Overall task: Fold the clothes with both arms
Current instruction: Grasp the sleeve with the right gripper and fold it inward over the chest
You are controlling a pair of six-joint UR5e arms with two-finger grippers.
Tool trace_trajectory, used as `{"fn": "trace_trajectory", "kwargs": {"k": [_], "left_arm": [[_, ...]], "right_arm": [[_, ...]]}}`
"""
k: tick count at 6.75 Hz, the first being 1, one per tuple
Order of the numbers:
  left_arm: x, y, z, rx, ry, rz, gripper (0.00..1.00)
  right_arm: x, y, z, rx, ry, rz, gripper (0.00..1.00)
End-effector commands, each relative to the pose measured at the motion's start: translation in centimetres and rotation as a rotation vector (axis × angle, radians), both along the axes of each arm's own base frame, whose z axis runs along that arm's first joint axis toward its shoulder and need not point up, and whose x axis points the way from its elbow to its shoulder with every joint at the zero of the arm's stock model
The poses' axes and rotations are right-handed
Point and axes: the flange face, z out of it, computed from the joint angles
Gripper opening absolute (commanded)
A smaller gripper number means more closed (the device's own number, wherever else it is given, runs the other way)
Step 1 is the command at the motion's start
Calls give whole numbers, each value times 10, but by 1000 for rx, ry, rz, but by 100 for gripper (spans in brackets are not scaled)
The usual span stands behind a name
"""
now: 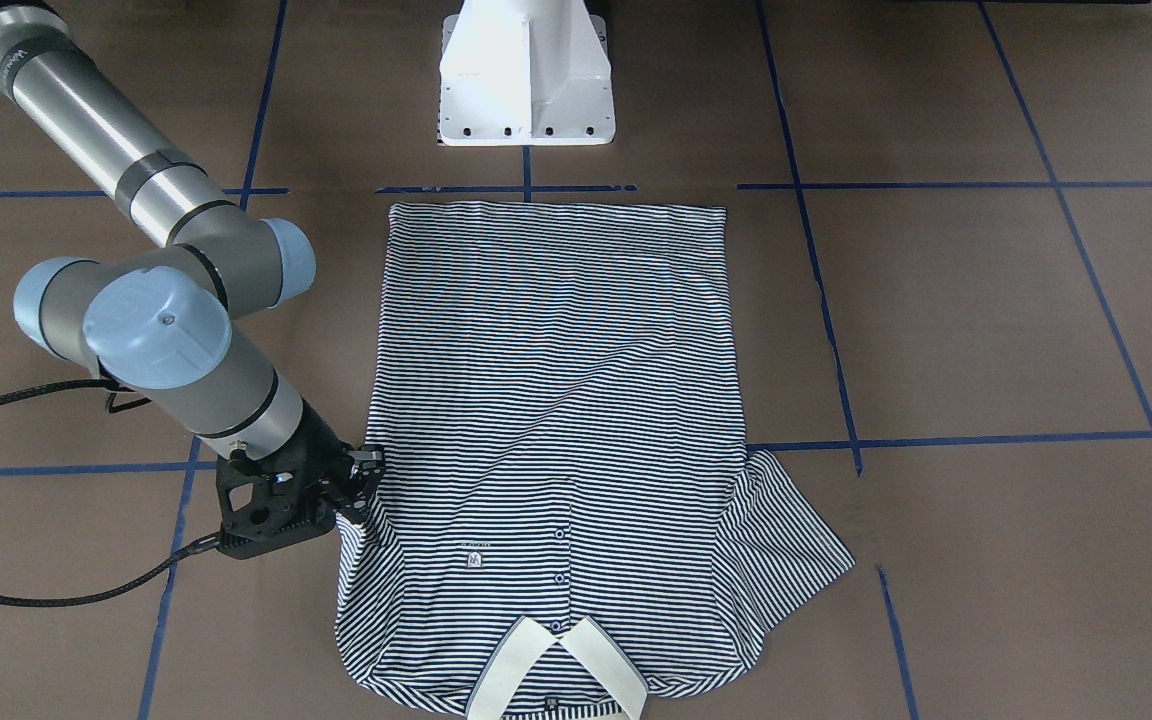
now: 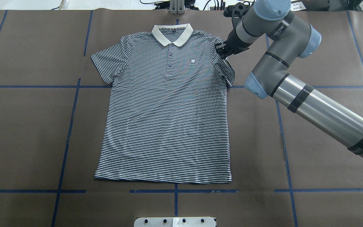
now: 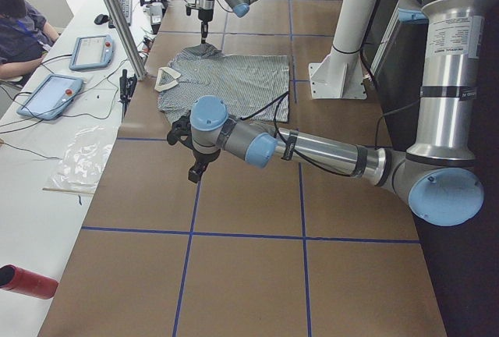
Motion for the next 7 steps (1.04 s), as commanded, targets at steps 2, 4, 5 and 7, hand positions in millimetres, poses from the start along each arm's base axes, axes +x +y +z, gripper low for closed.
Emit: {"fn": "trace_trajectory", "kwargs": {"k": [2,4,5,7], "left_arm": [[0,-1,0,0,1,1,100],[2,1,-10,-23,37,-17,100],[2,1,-13,-30,43,-26,100],[2,-1,-18,21,35,-26,100]], "right_arm": [[-77,-43,-68,30,99,122,0],[-95,-45,-65,38,135,139,0],[-103,-38,-64,61,126,141,99],[-102,-37,-63,61,109,136,100]]}}
